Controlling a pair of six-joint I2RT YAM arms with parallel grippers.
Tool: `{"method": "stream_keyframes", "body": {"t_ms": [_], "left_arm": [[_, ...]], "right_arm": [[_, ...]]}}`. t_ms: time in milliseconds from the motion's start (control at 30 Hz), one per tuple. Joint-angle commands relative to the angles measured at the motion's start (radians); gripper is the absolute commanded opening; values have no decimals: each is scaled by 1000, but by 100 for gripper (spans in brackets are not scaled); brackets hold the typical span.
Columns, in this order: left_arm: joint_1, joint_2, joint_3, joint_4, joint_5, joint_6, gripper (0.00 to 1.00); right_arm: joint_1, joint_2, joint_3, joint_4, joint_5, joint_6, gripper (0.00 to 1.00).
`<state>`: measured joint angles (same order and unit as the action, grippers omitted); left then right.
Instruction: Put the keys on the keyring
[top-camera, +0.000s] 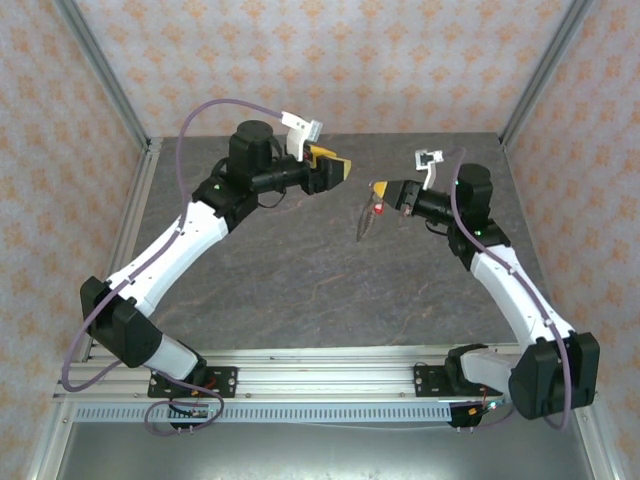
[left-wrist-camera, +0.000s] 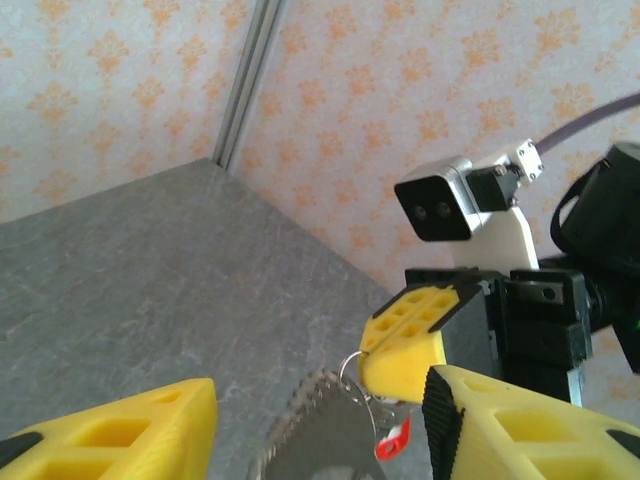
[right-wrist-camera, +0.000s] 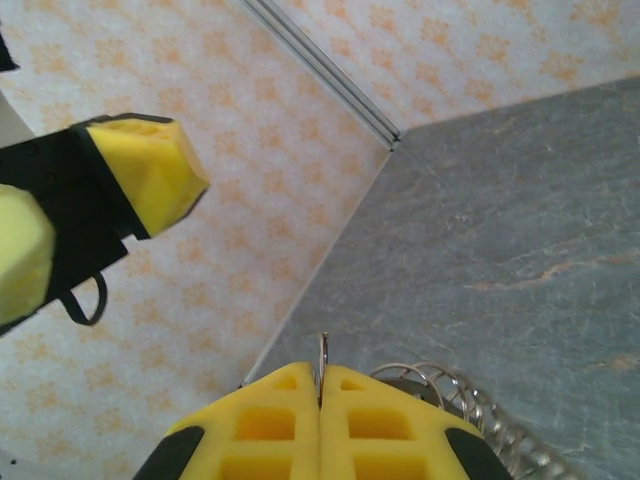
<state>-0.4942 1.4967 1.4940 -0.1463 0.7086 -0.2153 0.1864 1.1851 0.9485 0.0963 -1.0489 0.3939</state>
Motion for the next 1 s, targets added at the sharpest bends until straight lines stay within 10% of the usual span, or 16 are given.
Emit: {"method": "stream_keyframes", "body": {"t_ms": [0,967], "left_arm": [[13,17,81,-134,104,93,60],[94,287,262,-220,505,88,45]], "right_arm": [[-4,39,100,-94,-63,-125,0],[12,205,227,4,-253,-65,0]]}}
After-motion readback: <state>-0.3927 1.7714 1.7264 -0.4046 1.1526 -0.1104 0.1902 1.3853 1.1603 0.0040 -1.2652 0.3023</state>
